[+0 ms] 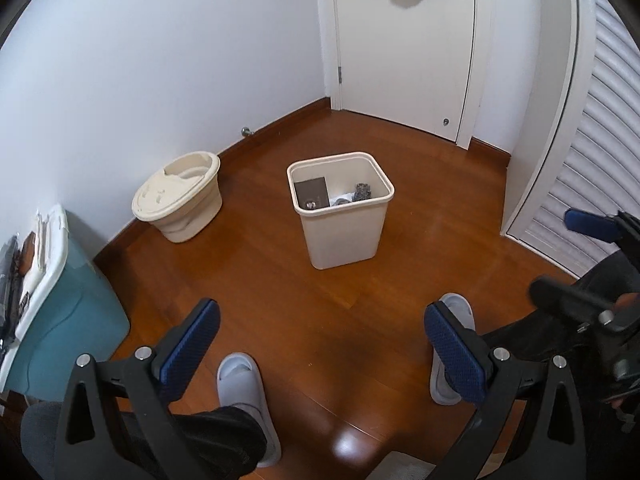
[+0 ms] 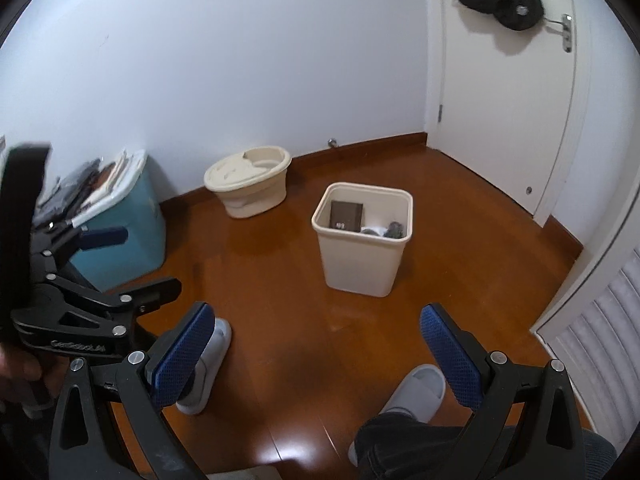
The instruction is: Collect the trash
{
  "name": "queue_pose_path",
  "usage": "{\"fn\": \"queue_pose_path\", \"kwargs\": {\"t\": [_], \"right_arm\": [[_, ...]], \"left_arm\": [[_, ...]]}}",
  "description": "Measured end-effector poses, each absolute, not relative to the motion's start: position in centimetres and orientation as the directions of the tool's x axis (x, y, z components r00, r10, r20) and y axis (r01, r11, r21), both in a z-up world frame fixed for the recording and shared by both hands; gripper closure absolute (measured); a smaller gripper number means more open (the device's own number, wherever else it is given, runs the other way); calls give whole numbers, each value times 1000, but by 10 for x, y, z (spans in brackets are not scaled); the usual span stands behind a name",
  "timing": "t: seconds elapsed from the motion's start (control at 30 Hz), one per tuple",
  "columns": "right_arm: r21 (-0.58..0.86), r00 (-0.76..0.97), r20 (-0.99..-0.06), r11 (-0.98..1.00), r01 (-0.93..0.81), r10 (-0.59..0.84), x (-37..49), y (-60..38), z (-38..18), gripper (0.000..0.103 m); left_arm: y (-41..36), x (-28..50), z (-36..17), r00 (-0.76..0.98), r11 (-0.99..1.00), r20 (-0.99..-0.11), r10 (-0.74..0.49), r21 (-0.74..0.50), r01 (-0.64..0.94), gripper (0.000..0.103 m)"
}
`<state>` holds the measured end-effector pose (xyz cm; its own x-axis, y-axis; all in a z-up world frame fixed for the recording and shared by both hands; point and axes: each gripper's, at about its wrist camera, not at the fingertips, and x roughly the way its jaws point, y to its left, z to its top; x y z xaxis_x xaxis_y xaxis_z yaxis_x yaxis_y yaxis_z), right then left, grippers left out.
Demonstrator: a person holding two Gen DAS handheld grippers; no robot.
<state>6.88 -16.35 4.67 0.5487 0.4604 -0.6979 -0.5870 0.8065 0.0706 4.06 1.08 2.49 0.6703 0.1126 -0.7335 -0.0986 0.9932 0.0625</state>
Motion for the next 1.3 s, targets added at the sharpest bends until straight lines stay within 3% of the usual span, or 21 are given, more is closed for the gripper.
{"fn": "queue_pose_path", "kwargs": {"t": [0.2,1.3], "right_arm": [[30,532,-707,771,-636,466,61,-146,39,0],[92,508,-704,773,-628,496,66,-152,37,0]], "left_arm": [[22,38,25,677,994,-732,74,3,-105,0],[34,32,22,670,989,-738,81,-26,-148,0]]}}
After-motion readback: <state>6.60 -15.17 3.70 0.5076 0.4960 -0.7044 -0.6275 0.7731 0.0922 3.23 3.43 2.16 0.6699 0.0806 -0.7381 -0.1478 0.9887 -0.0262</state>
